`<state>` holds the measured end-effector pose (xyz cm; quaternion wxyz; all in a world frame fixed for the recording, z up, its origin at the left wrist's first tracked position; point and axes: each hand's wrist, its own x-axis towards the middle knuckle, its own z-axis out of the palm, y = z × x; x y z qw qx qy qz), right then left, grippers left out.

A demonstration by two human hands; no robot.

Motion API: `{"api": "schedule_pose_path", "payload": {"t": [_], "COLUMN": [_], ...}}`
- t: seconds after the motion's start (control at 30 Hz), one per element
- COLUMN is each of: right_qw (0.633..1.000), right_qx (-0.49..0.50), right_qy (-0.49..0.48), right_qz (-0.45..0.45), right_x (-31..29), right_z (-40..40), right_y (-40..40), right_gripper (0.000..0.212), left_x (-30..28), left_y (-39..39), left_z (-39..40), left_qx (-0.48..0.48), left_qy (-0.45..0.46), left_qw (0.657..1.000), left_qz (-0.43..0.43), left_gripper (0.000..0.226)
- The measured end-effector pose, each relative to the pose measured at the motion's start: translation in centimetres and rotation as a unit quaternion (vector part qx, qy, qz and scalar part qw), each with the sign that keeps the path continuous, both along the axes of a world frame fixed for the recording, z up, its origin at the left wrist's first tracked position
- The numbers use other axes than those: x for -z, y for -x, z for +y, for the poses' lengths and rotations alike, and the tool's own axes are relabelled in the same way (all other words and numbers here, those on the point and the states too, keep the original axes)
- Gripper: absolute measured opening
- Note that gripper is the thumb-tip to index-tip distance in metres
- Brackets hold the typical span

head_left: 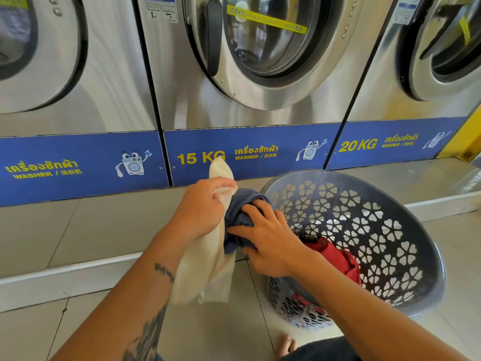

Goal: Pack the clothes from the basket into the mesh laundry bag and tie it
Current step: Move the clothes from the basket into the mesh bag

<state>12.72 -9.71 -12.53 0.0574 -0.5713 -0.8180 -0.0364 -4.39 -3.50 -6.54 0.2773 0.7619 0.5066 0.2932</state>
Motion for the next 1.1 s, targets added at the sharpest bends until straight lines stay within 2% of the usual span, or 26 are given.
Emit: {"api": "schedule_pose_path", "payload": {"t": [0.03,0.1,0.13,0.2,0.27,0.3,0.37,0.4,0.47,0.53,0.67,0.73,0.8,0.87,0.93,0.97,1.0,1.1], "right_qw": [0.996,0.963,0.945,0.936,0.925,0.903,0.865,0.874,0.899,0.914,0.907,0.922,0.951,0.985,0.999,0.999,0.999,0.995], "right_qx": [-0.015,-0.013,0.010,0.102,0.184,0.196,0.187,0.182,0.175,0.161,0.109,0.084,0.051,0.020,-0.005,-0.012,-0.010,0.033], "right_qy": [0.005,-0.001,-0.022,-0.034,0.062,0.124,0.187,0.166,0.112,0.063,-0.006,-0.022,-0.015,0.019,0.033,0.035,0.040,0.062], "right_qz": [0.084,0.270,0.325,0.336,0.327,0.362,0.427,0.419,0.386,0.368,0.406,0.377,0.303,0.168,0.013,-0.024,-0.025,0.064], "right_x": [-0.6,-1.4,-1.5,-1.2,-0.3,-0.1,0.3,0.2,0.1,-0.5,-1.9,-2.1,-1.7,-0.6,0.4,0.6,0.7,-0.1], "right_z": [0.0,0.0,0.0,0.2,0.4,0.4,0.5,0.4,0.4,0.5,0.5,0.4,0.2,0.0,-0.1,-0.1,0.0,0.0], "right_y": [-0.2,-0.9,-1.2,-1.9,-2.8,-3.2,-3.8,-3.8,-3.6,-2.7,-0.6,-0.2,-0.1,0.1,0.4,0.6,0.6,-0.1], "right_gripper": [0.056,0.053,0.053,0.071,0.094,0.092,0.062,0.048,0.034,0.035,0.047,0.045,0.045,0.050,0.051,0.054,0.058,0.080], "left_x": [0.1,0.1,0.0,0.0,0.2,0.3,0.5,0.6,0.7,0.6,-0.1,-0.3,-0.4,-0.3,-0.2,-0.1,-0.1,0.0], "left_y": [0.0,0.2,0.3,0.4,0.4,0.3,0.3,0.3,0.3,0.2,0.0,-0.1,-0.3,-0.4,-0.4,-0.4,-0.3,-0.1], "left_z": [0.0,0.1,0.1,0.1,0.1,0.1,0.1,0.2,0.2,0.2,-0.1,-0.1,-0.1,-0.3,-0.6,-0.7,-0.6,-0.5], "left_qx": [-0.004,-0.010,-0.011,-0.010,-0.010,-0.011,-0.009,-0.007,-0.006,-0.007,-0.020,-0.029,-0.032,-0.033,-0.037,-0.040,-0.043,-0.043], "left_qy": [0.001,0.008,0.011,0.013,0.011,0.009,0.010,0.012,0.019,0.022,0.028,0.030,0.032,0.032,0.028,0.026,0.023,0.012], "left_qw": [1.000,1.000,1.000,1.000,1.000,1.000,1.000,1.000,1.000,1.000,0.999,0.998,0.998,0.998,0.997,0.997,0.997,0.997], "left_qz": [0.000,-0.008,-0.015,-0.020,-0.017,-0.013,-0.008,-0.007,-0.006,-0.008,-0.035,-0.048,-0.050,-0.052,-0.057,-0.058,-0.058,-0.057], "left_gripper": [0.050,0.048,0.047,0.047,0.049,0.050,0.051,0.051,0.051,0.050,0.046,0.048,0.050,0.051,0.051,0.051,0.051,0.051]}}
